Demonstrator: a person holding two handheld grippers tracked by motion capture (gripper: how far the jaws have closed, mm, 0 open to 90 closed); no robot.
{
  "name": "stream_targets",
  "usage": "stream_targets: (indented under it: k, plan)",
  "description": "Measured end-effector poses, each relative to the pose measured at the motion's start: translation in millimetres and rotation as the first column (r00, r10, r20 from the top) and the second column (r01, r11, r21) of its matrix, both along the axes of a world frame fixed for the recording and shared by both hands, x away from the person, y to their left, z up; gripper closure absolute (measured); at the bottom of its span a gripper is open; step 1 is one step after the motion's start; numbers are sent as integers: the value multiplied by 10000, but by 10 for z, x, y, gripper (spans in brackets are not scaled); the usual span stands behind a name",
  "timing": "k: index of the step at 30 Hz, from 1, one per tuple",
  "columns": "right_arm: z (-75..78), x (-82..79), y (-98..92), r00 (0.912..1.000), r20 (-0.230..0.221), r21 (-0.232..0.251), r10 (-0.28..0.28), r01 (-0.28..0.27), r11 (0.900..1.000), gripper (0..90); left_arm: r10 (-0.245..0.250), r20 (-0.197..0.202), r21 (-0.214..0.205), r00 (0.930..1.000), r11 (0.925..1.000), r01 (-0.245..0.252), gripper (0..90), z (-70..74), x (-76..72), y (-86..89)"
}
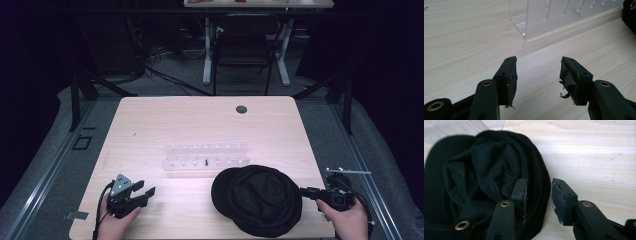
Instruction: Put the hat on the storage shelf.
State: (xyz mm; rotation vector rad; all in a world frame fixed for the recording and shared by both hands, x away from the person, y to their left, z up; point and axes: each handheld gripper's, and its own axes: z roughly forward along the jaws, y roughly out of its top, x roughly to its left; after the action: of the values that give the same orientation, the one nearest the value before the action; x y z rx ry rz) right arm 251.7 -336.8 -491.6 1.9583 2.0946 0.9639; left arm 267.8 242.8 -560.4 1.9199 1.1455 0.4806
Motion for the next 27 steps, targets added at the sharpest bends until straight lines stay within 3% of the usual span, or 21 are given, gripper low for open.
stream_targets:
  k: [5,6,7,14,16,17,21,27]
  plan:
    - [3,29,59,9995,-308,-442,-22,9,9990,713,18,-29,-24,10000,10000,-18,473,-7,4,4]
    - [21,30,48,9993,-379,-834,74,-105,9965,712,31,-28,-20,10000,10000,-31,472,-8,5,4]
    - [-5,33,66,9998,-181,-515,-12,2,9987,717,39,-20,-12,10000,10000,-39,472,-7,6,6]
    - [-32,65,82,9992,-380,-597,107,-129,9981,741,86,-76,-28,9999,10000,-87,470,-10,9,13]
    - [-1,81,77,9983,-567,-975,157,-212,9950,726,85,-82,-42,9999,10000,-85,470,-10,9,12]
    - [-15,87,86,9989,-447,-693,120,-150,9975,725,92,-81,-40,9999,9999,-92,470,-11,9,11]
    - [-7,135,99,9962,-851,-549,157,-204,9983,689,84,-77,-39,9999,10000,-84,468,-12,10,11]
    - [-58,214,125,9848,-1713,-693,273,-397,9968,701,93,-76,-90,9999,9999,-94,466,-16,9,4]
